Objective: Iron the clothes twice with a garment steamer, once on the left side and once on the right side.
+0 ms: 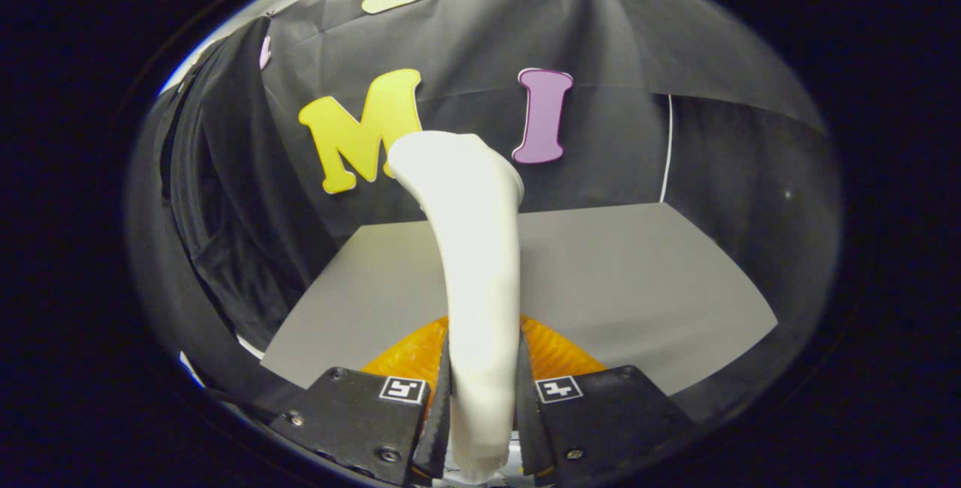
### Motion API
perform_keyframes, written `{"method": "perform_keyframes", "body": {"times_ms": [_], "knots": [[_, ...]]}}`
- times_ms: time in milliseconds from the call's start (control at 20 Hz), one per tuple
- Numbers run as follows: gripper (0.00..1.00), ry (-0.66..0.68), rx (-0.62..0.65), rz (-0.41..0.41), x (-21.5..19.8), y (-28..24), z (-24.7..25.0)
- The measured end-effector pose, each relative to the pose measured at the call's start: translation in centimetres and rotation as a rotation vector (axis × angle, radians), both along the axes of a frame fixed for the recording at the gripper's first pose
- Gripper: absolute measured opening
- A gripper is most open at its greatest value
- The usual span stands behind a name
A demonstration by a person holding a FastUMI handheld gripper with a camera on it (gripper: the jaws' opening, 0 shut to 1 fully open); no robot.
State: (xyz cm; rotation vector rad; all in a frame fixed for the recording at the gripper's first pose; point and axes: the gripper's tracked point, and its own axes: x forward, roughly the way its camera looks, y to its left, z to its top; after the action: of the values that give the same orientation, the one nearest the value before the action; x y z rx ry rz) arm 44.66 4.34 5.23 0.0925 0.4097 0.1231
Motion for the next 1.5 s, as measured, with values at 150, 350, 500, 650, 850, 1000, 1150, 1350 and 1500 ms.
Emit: {"method": "perform_keyframes", "body": {"times_ms": [150, 350, 500, 650, 850, 1000, 1150, 1350, 1500], "knots": [[0.4, -0.053, 0.019, -0.009, -1.9, 0.6, 2.4], [0.4, -0.127, 0.056, -0.021, -4.4, 2.3, 6.2], [0.4, -0.18, 0.059, -0.019, -6.0, 4.3, 9.4], [0.4, -0.235, 0.056, -0.016, -7.8, 6.5, 12.3], [0.4, -0.311, 0.059, 0.008, -9.7, 10.6, 16.7], [0.4, -0.383, 0.029, 0.02, -11.0, 14.1, 20.1], [0.4, -0.445, 0.035, 0.051, -11.8, 18.1, 22.8], [0.38, -0.501, 0.037, 0.073, -12.0, 23.2, 25.5], [0.38, -0.531, 0.047, 0.083, -11.6, 26.4, 26.8]]}}
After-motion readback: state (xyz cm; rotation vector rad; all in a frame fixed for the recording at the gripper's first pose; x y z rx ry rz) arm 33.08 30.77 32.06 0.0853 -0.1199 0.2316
